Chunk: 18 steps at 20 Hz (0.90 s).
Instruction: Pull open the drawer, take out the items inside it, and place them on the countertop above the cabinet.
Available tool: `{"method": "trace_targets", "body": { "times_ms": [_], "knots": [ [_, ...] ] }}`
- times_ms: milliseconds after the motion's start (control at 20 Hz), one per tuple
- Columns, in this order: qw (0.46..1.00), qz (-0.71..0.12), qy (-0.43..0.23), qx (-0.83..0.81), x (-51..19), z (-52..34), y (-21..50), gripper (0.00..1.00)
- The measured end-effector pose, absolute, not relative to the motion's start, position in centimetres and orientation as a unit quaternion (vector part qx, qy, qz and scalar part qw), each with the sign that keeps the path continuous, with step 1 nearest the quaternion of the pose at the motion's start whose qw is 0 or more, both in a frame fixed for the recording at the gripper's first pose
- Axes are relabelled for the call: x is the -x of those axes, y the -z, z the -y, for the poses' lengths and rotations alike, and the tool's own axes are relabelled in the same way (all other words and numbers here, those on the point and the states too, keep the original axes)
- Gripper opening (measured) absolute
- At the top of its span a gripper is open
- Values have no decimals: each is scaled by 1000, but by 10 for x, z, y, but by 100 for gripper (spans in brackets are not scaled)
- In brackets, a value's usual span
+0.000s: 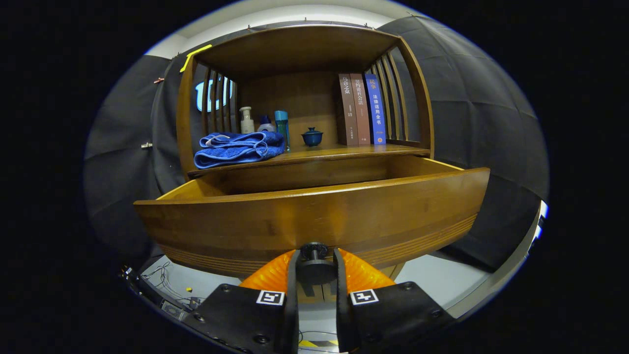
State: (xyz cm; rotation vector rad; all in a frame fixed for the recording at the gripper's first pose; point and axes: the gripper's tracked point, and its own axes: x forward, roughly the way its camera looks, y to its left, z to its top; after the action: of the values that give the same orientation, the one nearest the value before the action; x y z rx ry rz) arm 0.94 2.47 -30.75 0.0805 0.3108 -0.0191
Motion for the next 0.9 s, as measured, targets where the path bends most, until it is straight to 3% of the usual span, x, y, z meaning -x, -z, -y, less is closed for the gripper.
{"method": "trace_targets", "body": {
  "times_ms": [300,400,600,900],
  "knots": [
    [986,-163,8,-34,-3,-25,313,35],
    [986,-159,7,-38,0,-25,308,44],
    [984,-172,-6,-35,10,-28,306,100],
    [982,-187,15,-39,19,-11,246,99]
  ]
}}
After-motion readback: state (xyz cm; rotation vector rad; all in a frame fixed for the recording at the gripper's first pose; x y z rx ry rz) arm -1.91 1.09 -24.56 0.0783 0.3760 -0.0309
